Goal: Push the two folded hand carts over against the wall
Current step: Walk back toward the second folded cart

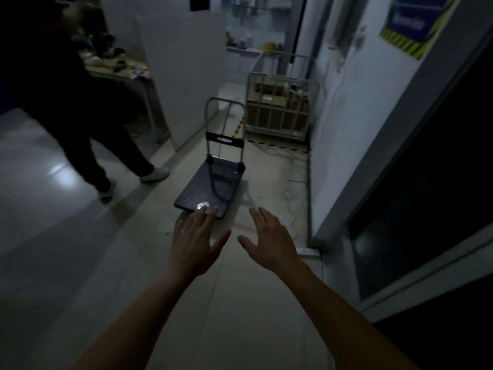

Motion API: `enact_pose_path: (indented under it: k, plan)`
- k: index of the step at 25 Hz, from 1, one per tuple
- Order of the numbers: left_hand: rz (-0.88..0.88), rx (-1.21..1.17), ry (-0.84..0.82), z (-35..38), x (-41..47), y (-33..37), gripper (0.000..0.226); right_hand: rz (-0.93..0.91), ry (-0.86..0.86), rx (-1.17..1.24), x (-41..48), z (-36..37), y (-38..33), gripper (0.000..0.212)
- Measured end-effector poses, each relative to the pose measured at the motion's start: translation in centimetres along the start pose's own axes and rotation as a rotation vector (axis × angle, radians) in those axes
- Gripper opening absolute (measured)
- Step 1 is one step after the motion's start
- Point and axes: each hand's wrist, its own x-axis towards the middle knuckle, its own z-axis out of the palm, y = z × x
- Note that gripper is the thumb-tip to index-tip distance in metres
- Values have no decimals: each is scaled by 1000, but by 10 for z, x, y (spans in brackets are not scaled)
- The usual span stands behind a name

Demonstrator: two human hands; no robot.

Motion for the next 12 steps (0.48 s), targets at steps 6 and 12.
enact_pose_path:
  k: [6,12]
  plan:
    - [167,-73,-17,4,130,7,80,196,52,13,80,-21,30,79]
    - [247,-79,-77,42,234,14,80,298,79,-1,158,-17,74,79]
